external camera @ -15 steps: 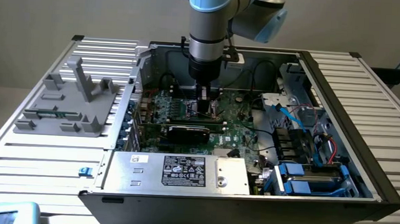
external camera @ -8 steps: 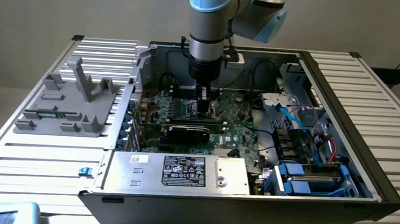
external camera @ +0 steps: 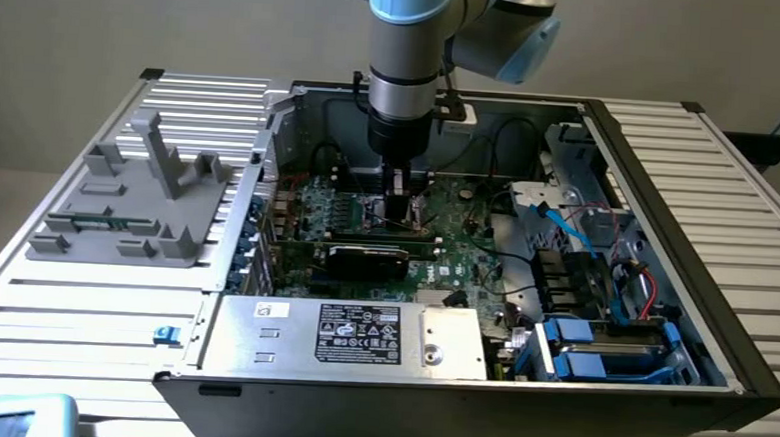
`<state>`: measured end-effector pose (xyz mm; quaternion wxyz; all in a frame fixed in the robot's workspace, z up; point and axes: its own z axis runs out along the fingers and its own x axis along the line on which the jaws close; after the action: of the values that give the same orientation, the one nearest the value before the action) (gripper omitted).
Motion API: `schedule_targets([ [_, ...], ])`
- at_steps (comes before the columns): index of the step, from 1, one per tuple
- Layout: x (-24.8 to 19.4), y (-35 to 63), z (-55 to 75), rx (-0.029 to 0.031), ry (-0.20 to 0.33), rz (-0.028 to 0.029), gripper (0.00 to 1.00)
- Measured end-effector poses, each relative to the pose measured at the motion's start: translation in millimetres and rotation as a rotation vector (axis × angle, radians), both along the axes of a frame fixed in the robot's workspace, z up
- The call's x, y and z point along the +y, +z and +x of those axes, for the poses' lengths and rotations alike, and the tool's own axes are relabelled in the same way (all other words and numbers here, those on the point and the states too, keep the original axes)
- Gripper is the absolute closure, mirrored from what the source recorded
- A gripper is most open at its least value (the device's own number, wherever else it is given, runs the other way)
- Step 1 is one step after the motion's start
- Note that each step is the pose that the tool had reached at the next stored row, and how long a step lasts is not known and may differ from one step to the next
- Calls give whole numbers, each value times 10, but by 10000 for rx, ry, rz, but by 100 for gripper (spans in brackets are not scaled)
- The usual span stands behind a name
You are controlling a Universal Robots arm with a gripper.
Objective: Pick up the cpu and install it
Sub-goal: 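Place the cpu into insertion slot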
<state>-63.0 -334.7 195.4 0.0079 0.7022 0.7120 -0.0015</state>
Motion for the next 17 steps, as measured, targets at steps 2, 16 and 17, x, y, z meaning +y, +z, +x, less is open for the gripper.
schedule_targets([
  [2, 0, -1, 0, 0, 0, 0, 44],
  [16, 1, -2, -6, -14, -10, 70, 44],
  [17, 0, -2, -6, -19, -10, 70, 44],
])
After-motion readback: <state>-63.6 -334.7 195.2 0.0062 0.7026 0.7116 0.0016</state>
